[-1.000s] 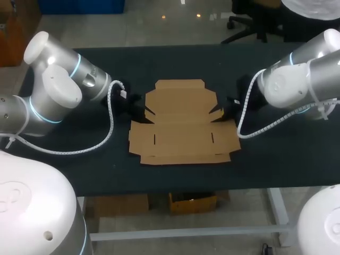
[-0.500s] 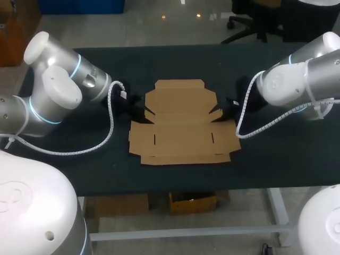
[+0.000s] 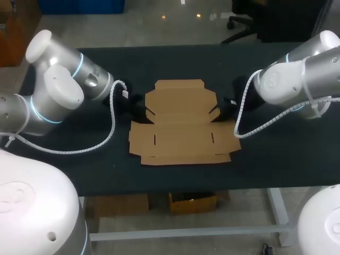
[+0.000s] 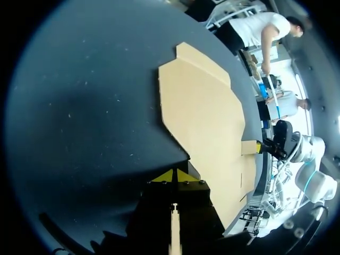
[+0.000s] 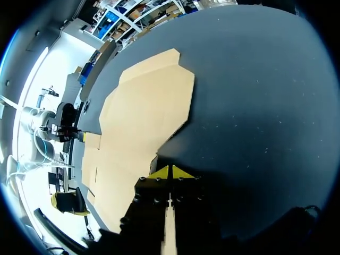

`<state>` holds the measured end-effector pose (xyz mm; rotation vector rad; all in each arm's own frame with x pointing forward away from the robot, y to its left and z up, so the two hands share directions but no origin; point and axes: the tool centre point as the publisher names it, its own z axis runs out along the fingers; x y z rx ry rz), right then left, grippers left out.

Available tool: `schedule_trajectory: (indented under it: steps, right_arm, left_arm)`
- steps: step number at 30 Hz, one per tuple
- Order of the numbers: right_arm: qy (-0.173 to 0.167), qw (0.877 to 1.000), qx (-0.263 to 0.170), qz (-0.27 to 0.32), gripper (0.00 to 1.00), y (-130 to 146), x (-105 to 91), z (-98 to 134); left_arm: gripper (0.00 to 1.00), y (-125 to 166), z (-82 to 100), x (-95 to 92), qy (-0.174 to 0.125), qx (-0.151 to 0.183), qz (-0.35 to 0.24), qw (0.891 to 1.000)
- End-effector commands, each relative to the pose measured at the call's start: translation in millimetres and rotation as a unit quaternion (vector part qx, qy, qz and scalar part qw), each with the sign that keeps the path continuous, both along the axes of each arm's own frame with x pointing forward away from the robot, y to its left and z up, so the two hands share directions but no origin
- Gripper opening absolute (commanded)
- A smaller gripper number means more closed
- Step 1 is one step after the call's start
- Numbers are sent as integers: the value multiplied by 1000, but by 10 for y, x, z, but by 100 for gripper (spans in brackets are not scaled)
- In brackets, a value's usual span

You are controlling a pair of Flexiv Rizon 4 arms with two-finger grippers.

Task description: Assemble the packaging by folding the flat box into shape, placing the metal phone stand inside, and closing the box properly

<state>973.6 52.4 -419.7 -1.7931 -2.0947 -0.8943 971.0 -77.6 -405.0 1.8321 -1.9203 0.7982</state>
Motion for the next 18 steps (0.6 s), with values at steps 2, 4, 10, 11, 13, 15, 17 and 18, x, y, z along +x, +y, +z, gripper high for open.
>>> schedule_trajectory:
  steps: [2,4,10,11,13,15,17,18]
  right_arm:
    - [-1,1000,-7,-1,0,26,-18,8]
    - [-1,1000,-8,0,0,30,-21,11]
    - [0,1000,-10,0,0,51,-16,2]
    - [1,1000,-12,-1,0,56,-14,-1]
    - [2,1000,-15,-3,0,65,-14,-2]
    - [3,1000,-17,-5,0,78,-19,1]
    - [7,999,-29,-17,0,95,-28,8]
    - [7,999,-30,-17,0,103,-31,10]
  left_arm:
    - [0,-54,43,-5,4,15,7,1000]
    - [0,-66,56,-9,4,18,9,1000]
    - [0,-75,69,-12,4,24,10,1000]
    - [0,-76,70,-12,5,24,10,1000]
    - [0,-80,73,-13,5,26,11,1000]
    - [0,-80,74,-13,5,27,11,1000]
    - [0,-79,75,-15,5,28,12,1000]
    - [0,-79,75,-16,5,28,12,1000]
